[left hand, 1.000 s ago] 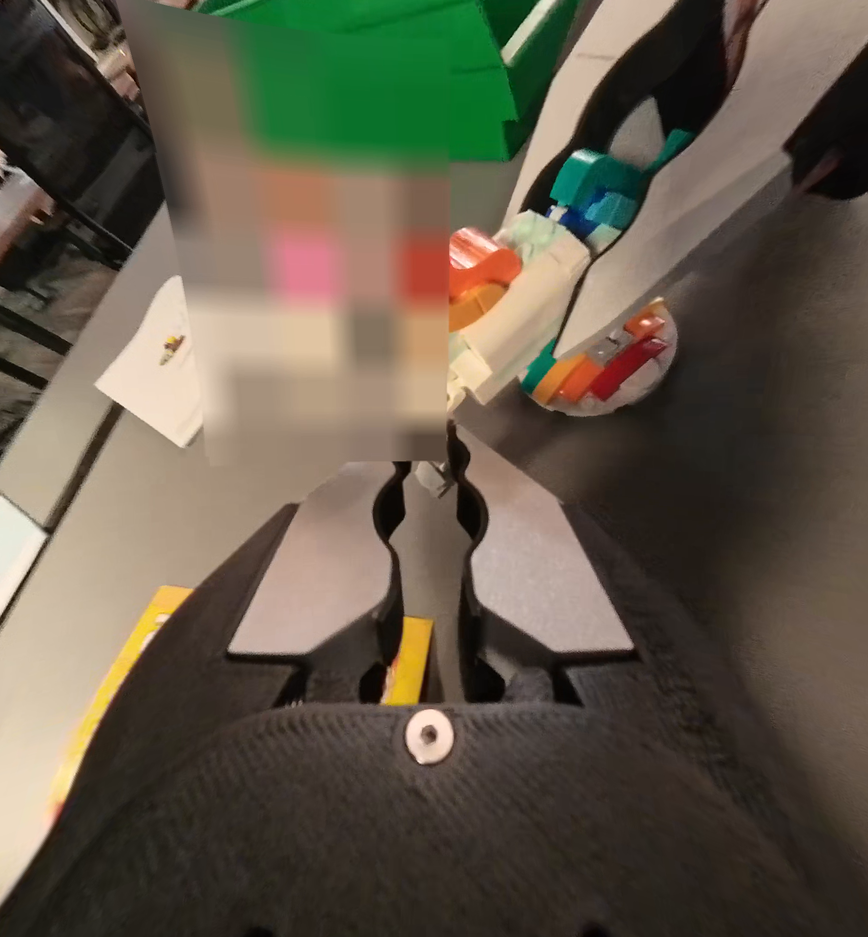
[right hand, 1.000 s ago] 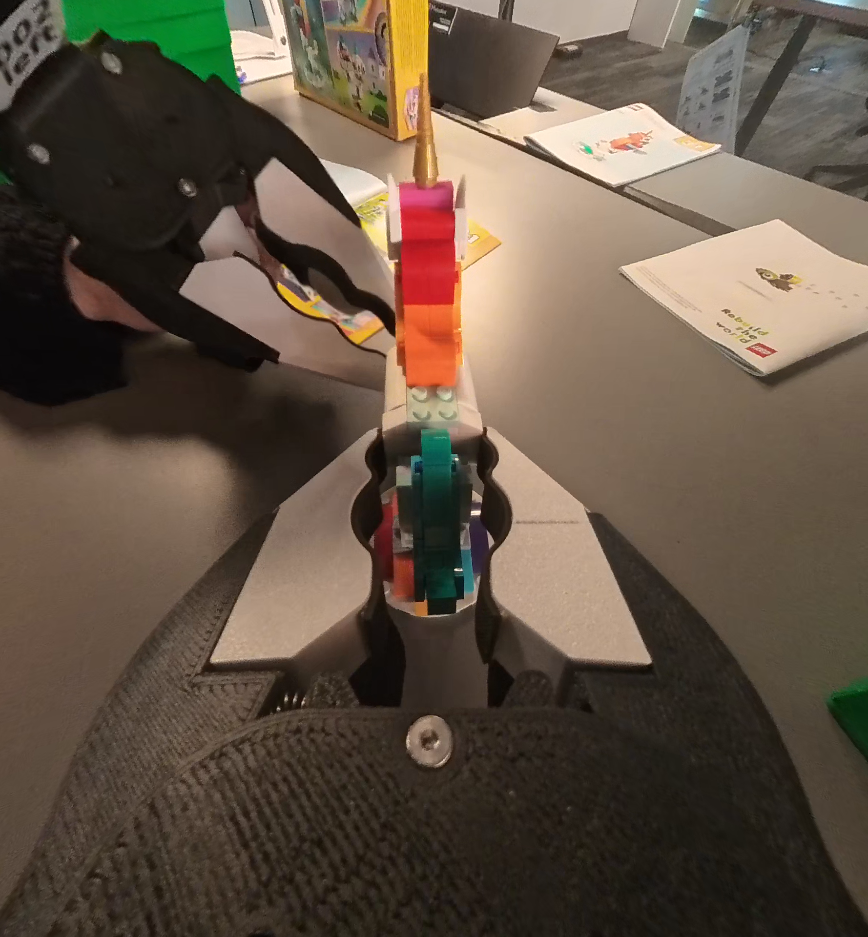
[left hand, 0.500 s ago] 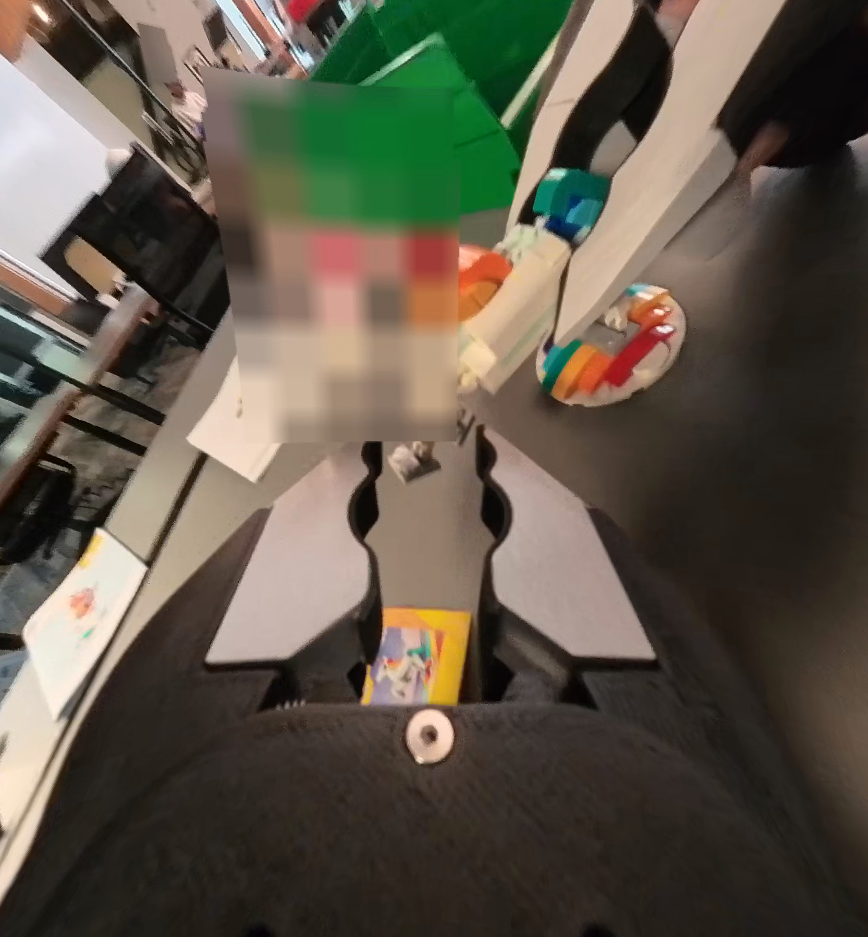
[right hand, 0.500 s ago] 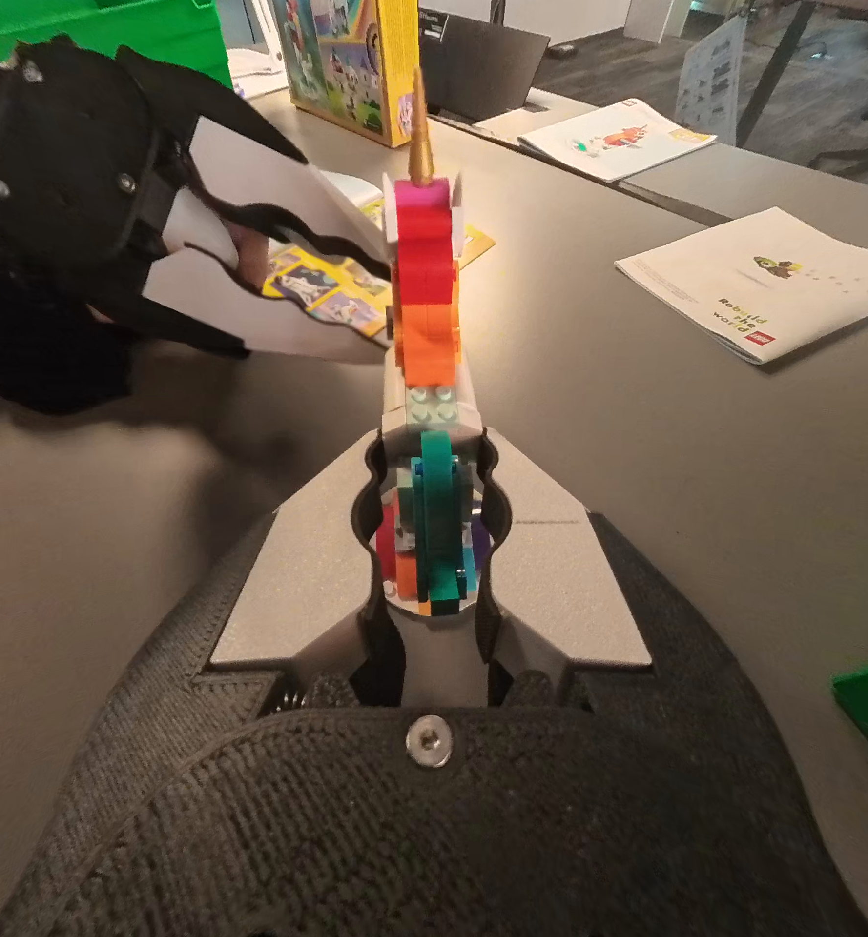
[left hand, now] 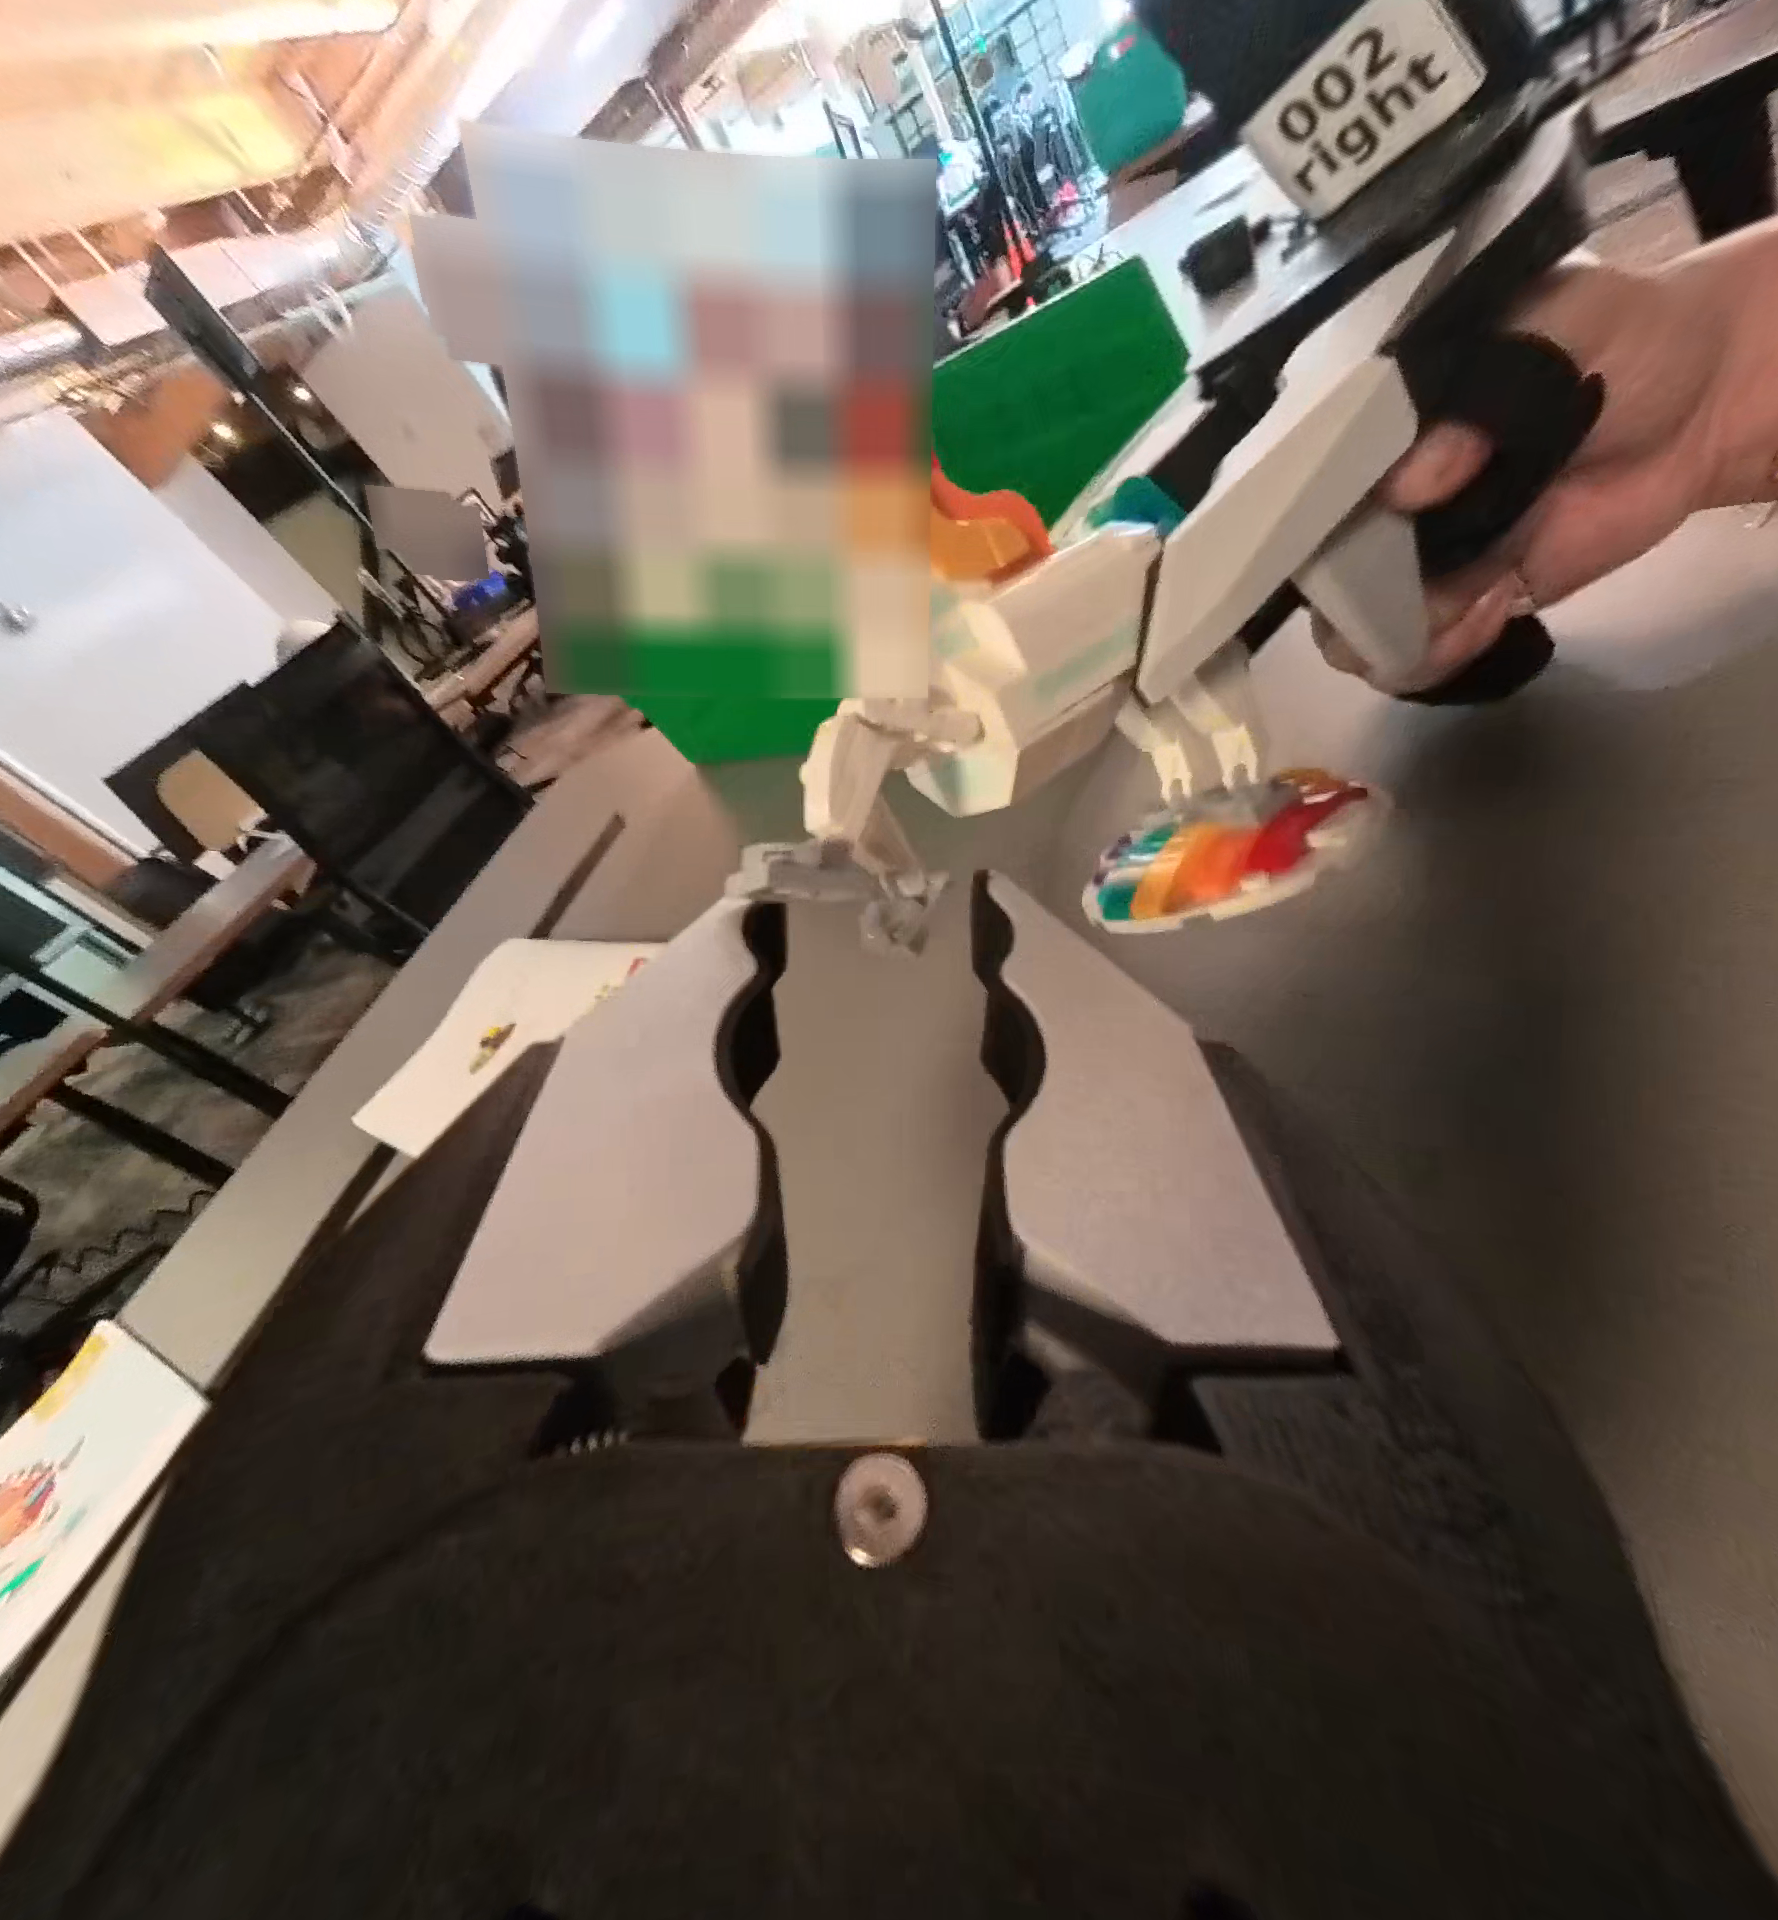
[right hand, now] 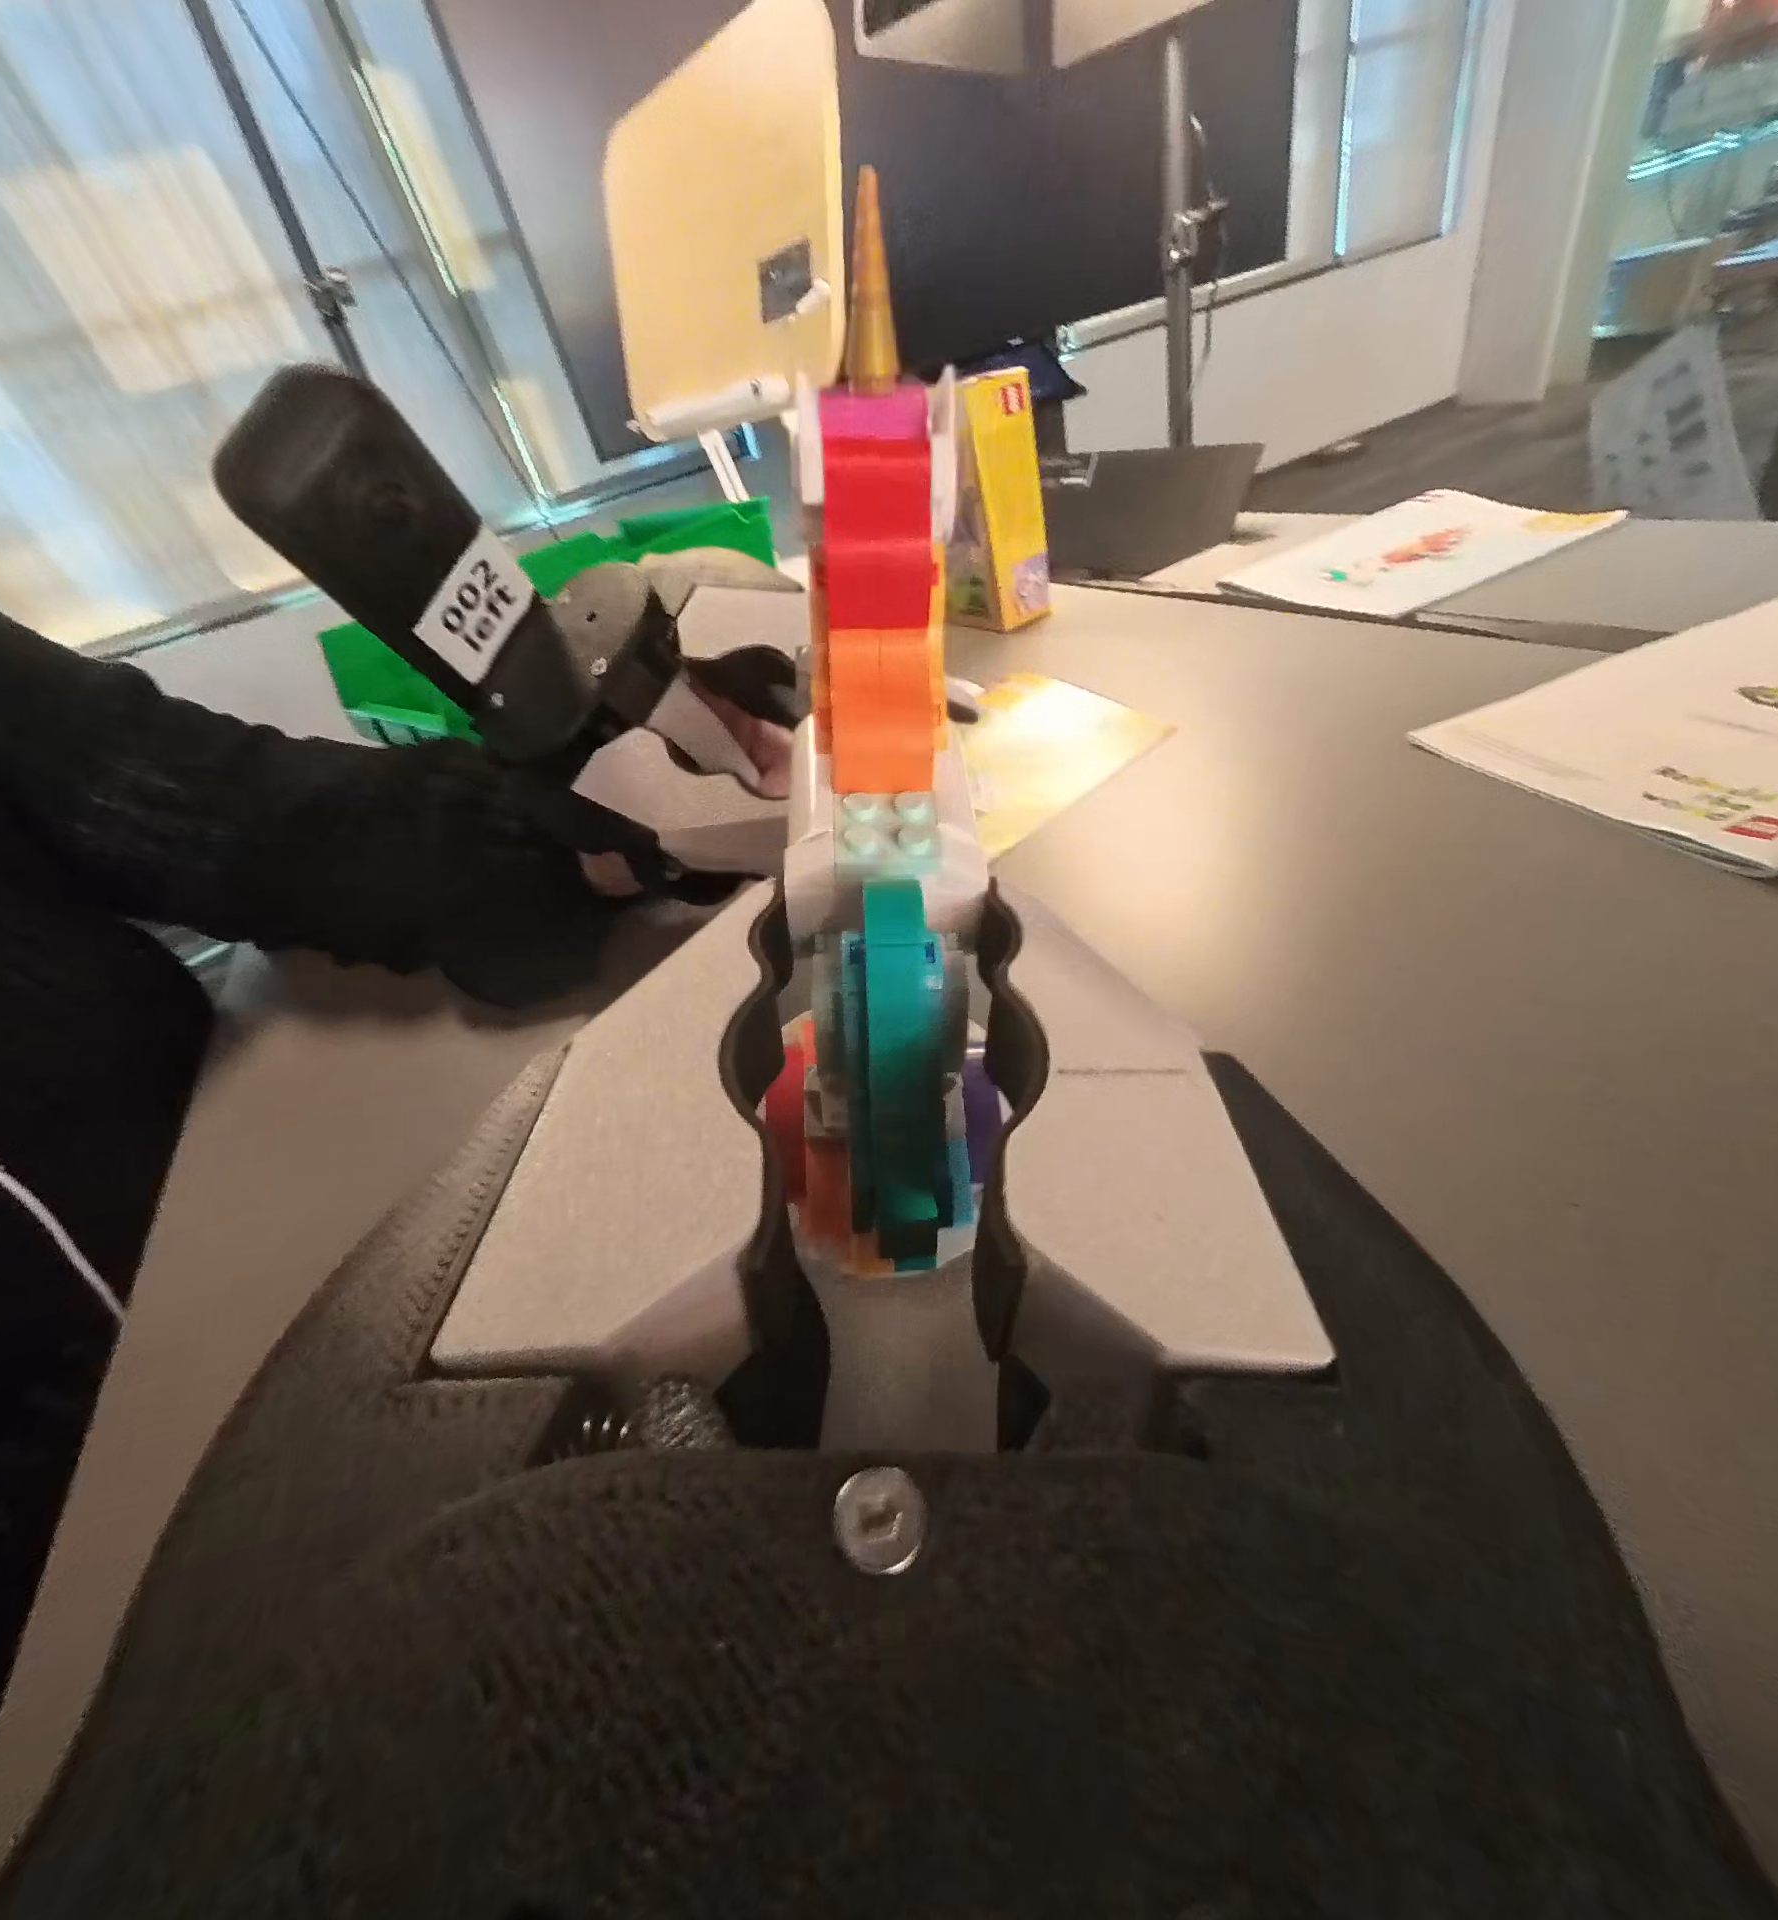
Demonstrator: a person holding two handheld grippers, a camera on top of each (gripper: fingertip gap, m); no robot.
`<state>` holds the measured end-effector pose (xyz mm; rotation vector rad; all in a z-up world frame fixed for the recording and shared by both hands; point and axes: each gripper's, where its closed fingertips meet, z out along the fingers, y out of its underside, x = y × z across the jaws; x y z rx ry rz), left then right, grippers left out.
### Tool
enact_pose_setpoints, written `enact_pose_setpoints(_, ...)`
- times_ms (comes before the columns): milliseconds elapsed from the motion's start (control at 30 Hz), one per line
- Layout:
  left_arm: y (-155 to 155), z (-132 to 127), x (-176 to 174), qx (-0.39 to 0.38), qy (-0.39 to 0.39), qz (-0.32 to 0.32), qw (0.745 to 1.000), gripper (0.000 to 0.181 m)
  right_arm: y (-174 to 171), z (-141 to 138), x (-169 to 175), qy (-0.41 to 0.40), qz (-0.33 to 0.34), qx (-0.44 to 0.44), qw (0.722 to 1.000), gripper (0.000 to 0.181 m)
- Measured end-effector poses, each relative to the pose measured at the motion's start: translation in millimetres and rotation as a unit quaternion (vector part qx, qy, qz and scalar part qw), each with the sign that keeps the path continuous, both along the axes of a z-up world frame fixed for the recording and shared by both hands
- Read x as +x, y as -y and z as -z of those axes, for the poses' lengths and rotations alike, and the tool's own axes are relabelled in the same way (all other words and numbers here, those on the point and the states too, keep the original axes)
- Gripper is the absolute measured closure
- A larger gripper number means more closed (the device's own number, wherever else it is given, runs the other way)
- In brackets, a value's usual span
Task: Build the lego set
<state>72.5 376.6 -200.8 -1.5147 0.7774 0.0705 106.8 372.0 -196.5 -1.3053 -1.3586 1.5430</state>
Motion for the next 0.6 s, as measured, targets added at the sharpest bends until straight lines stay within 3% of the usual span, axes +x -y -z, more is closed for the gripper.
enact_pose_setpoints(167,4.3,-8.0,-4.6,0.036,-0.014,-0.008,0.999,0.162,5.8,-2.8,-0.9,-0.010,-0.018,-0.013,1.000,0.147)
enact_pose_setpoints(600,5.1,-29.1,-19.0,0.095,-0.023,-0.049,0.994,0.161,7.3,3.4,-2.9,0.012,-0.013,0.007,1.000,0.147)
